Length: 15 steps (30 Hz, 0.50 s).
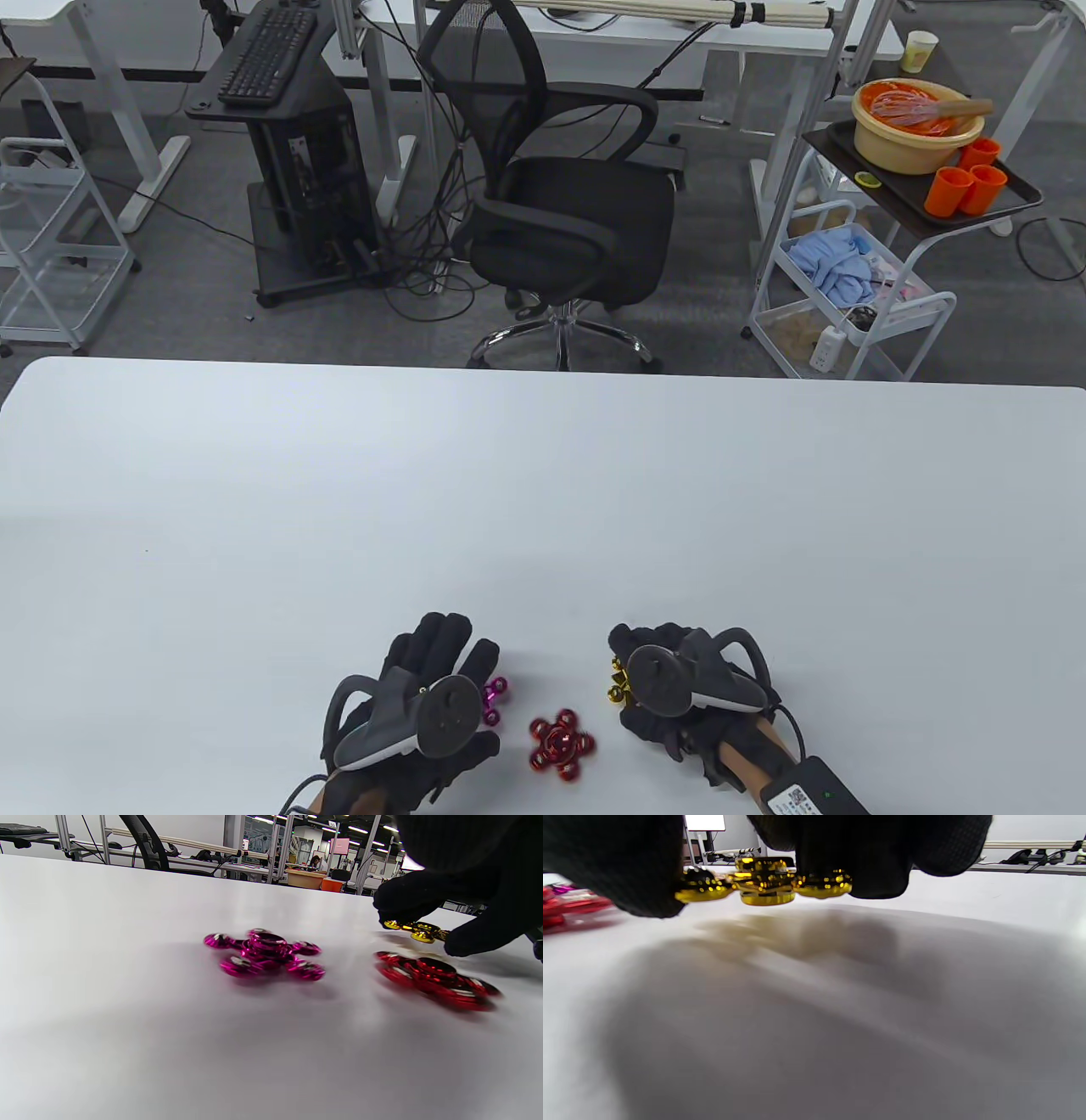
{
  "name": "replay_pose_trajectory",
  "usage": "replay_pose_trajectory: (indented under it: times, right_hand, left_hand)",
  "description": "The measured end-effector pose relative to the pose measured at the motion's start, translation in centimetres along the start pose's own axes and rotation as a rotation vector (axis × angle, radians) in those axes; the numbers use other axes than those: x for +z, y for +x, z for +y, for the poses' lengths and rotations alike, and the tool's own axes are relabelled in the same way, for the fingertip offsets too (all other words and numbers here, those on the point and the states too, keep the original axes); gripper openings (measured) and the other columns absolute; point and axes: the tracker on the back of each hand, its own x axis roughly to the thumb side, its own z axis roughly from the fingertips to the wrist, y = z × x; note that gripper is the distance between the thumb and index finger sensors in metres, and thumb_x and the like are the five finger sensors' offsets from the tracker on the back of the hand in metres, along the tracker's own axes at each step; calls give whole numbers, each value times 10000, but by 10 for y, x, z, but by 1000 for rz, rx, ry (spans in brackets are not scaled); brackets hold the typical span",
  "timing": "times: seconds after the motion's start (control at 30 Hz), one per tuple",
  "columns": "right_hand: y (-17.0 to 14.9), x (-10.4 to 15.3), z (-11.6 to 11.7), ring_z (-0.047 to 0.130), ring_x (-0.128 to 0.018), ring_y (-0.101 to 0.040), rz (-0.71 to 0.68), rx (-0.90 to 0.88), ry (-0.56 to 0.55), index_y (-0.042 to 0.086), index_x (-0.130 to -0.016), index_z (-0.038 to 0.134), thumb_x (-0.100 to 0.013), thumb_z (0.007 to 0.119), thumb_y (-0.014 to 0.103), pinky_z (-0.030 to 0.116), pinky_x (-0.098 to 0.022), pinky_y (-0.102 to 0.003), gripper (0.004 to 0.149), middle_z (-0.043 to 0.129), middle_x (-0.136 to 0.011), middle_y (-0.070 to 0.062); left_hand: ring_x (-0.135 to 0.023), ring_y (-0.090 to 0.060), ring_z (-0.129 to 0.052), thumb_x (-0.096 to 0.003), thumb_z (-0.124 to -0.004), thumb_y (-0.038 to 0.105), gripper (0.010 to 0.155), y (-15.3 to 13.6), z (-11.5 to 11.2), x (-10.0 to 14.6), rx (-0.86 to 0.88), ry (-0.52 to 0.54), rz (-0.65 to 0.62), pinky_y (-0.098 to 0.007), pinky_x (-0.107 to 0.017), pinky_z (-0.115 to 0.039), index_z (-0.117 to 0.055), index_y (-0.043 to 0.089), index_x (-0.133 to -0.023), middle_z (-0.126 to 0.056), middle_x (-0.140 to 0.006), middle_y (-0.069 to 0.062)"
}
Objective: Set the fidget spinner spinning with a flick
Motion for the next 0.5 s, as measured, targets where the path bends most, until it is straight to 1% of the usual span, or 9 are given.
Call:
replay_pose_trajectory:
  times: [0.13,0.3,0.5]
  right_hand:
    - [6,1,4,691,-867,-474,-20,40,18,101,-989,442,-373,856,502,596,-671,-640,843,611,-1009,-187]
    - [8,2,7,676,-877,-473,-32,38,25,104,-991,428,-377,849,498,582,-678,-638,842,595,-1017,-183]
    - [7,2,8,605,-921,-458,-23,38,79,133,-1005,374,-398,806,513,529,-700,-645,835,519,-1051,-166]
  left_hand:
    - [-1020,-413,-98,-378,-681,624,857,2,-1,-1,-6,-10,-4,-622,-734,-222,-216,261,-1000,-19,-1087,-144]
    - [-1020,-414,-96,-378,-680,624,856,7,-5,-3,-19,-29,-10,-622,-734,-220,-217,262,-1000,-18,-1086,-143]
    - [-1021,-414,-94,-377,-681,624,857,17,-8,-7,-14,-55,-38,-623,-735,-217,-216,263,-1000,-15,-1087,-143]
